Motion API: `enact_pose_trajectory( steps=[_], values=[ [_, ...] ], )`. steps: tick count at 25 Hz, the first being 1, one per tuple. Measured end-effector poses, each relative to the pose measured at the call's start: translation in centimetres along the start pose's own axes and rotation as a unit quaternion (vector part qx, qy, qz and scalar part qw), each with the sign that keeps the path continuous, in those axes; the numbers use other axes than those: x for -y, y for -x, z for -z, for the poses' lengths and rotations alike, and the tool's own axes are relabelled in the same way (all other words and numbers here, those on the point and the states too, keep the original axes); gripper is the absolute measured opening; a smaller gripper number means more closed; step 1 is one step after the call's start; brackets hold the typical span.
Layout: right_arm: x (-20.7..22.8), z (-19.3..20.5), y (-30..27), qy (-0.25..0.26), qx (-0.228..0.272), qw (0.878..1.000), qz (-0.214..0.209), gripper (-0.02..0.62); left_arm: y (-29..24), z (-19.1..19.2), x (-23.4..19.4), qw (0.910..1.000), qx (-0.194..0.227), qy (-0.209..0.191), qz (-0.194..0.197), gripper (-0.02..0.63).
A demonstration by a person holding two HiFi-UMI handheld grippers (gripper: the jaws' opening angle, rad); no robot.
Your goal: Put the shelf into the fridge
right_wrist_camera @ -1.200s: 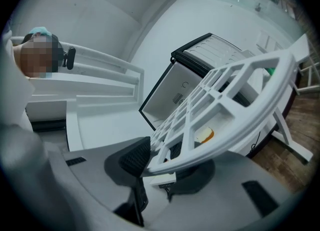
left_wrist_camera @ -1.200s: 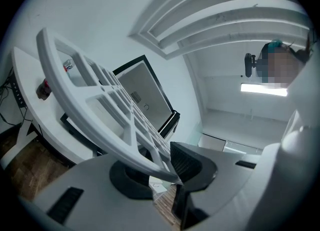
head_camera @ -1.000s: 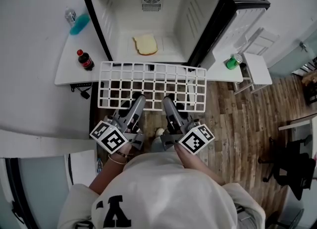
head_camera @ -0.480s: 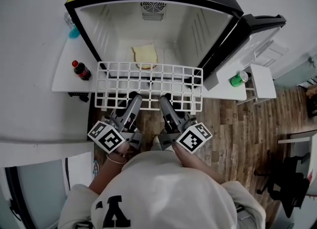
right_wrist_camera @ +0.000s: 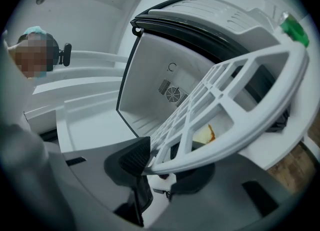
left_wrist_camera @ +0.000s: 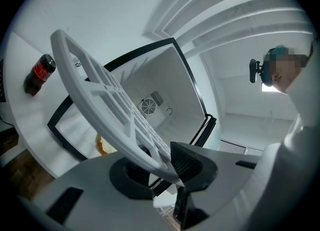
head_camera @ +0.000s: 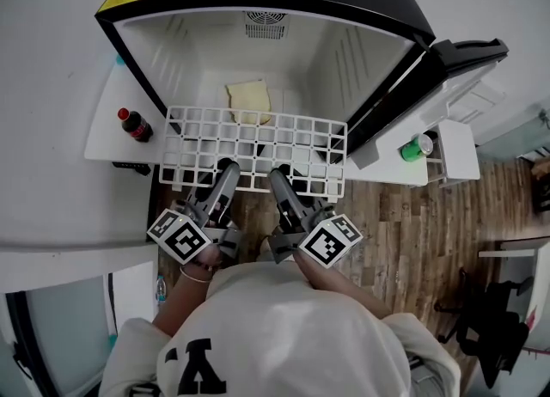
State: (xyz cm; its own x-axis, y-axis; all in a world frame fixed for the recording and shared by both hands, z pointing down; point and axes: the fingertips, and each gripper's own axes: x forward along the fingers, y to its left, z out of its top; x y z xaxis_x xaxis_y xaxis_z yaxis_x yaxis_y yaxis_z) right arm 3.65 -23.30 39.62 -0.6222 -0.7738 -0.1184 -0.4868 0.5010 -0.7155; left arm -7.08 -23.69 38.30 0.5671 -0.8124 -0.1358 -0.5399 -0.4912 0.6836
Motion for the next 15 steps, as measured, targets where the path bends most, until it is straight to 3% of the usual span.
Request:
enact_pose_trajectory(
  steps=[15],
  values=[
    [0.4, -0.7, -1.3, 0.011, 0.001, 1.000, 0.022, 0.130, -1.5, -0.4, -1.4, 0.9988, -0.031, 0.034, 0.016, 0.095]
  ],
)
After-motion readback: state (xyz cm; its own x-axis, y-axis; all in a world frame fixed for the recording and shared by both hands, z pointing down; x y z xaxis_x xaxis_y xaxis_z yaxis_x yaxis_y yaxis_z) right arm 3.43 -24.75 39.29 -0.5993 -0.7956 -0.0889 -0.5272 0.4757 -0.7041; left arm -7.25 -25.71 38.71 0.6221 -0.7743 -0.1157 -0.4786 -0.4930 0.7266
